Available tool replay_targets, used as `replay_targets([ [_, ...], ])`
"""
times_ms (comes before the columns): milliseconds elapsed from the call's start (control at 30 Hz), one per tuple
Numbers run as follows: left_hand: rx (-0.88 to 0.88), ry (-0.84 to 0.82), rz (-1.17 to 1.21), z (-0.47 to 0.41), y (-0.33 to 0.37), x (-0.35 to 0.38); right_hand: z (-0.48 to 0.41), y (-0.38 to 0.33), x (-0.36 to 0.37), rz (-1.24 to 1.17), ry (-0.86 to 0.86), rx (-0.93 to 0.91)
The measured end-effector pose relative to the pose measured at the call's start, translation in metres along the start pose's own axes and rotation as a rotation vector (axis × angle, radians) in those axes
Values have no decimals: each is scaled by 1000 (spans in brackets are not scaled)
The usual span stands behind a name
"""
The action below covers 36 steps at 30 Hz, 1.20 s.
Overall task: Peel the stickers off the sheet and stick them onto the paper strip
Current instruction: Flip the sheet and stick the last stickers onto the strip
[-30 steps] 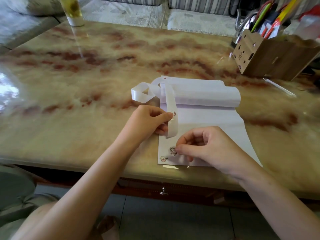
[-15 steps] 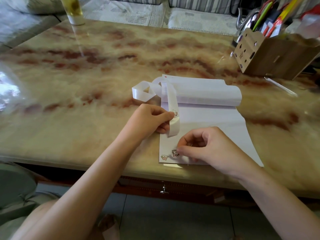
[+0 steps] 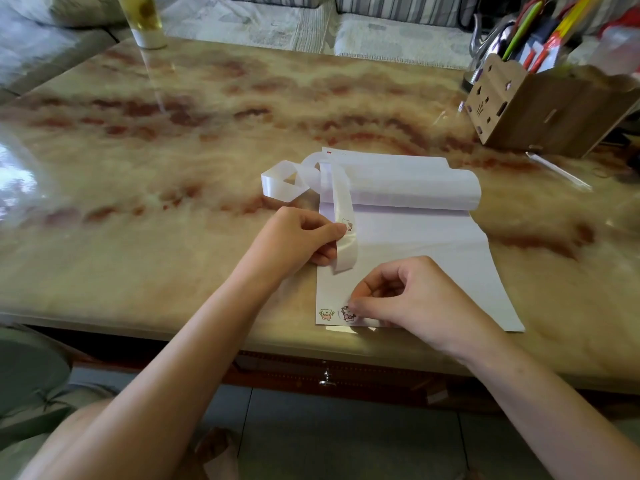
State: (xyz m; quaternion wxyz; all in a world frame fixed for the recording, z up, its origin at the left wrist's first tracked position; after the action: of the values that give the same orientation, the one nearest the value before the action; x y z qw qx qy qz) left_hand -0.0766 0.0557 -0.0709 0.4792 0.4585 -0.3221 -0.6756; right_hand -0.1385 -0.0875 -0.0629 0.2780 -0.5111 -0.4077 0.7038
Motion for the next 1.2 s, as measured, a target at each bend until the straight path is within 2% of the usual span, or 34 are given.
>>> replay_targets([
  [833, 0, 8, -19, -1, -1, 0, 6, -4, 4, 202, 69, -77],
  [1200, -3, 8, -16, 1, 0, 1, 6, -2, 2, 206, 60, -122],
])
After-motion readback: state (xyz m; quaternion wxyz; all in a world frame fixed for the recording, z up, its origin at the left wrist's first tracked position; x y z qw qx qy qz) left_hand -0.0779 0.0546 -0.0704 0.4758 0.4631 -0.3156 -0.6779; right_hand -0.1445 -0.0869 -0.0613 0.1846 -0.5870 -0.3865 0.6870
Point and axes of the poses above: each hand's wrist, its own z-axis away from the middle knuckle, its own x-axis out of the palm, y = z × x, the point moved 8 cm from there along -z, towards the middle knuckle, and after that the axes turned 11 degrees about -x, right-handed, at the moved point
